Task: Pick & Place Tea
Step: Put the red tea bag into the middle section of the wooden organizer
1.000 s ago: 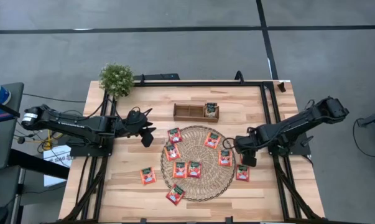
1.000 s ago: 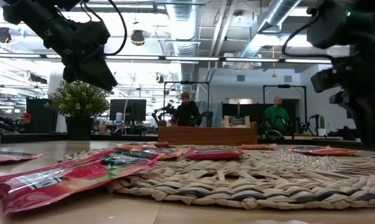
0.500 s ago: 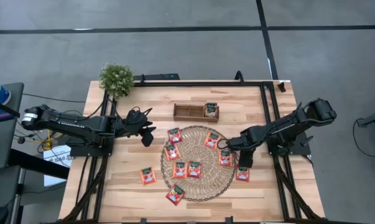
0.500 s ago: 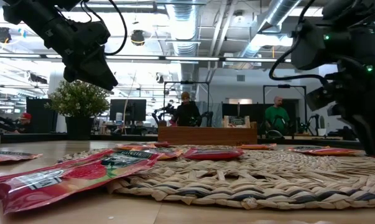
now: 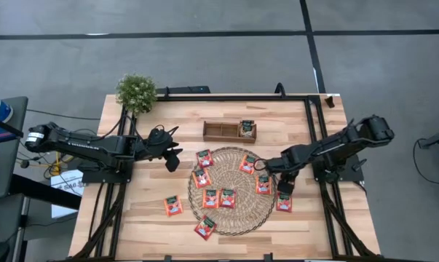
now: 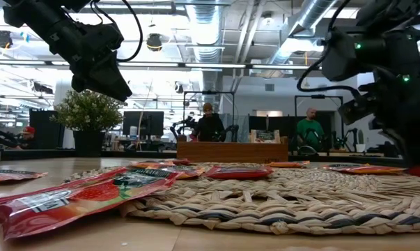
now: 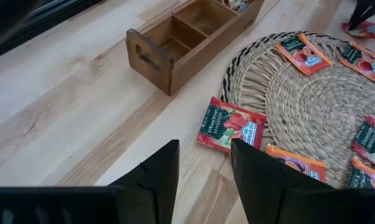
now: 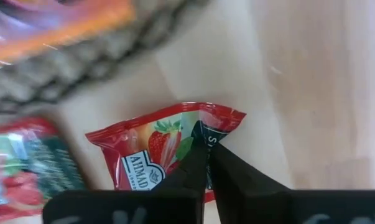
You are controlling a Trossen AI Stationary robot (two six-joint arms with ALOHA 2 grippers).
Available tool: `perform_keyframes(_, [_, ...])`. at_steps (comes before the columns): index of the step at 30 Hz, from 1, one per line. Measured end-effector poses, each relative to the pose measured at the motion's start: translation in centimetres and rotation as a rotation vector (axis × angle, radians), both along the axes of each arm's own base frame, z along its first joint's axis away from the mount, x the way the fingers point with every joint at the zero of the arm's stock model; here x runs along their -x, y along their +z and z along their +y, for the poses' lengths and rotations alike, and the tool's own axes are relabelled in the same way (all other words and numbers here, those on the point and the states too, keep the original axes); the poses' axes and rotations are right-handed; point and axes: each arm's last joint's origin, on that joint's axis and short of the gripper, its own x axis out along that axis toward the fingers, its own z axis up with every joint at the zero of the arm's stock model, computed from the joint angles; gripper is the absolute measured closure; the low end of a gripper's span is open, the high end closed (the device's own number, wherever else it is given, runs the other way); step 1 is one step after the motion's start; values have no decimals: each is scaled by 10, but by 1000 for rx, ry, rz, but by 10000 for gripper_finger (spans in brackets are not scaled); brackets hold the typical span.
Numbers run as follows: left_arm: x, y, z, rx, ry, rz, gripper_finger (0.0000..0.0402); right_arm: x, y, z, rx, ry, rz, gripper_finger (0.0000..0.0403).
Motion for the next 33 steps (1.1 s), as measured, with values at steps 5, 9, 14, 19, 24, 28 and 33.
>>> perform_keyframes(5, [-1, 1, 0, 1, 0, -10, 264, -10, 23, 2, 36, 9, 10, 399])
perform_keyframes(9, [-2, 2, 0, 2, 0, -29, 264, -25, 56, 6, 134, 36, -45, 401])
perform_keyframes(14, [-4, 5, 0, -7, -7, -63, 264, -43, 105, 8, 357, 94, -148, 402])
perform_keyframes(19, [-6, 8, 0, -26, 8, -97, 264, -62, 143, 5, 568, 155, -267, 402])
perform_keyframes(24, [-10, 15, 1, -38, 23, -181, 264, -90, 160, -1, 694, 228, -342, 402])
perform_keyframes(28, [-15, 26, 0, -66, -2, -286, 264, -121, 162, -7, 739, 309, -395, 403])
perform_keyframes(33, [-21, 40, 0, -71, -17, -443, 264, -165, 159, -9, 824, 429, -453, 403])
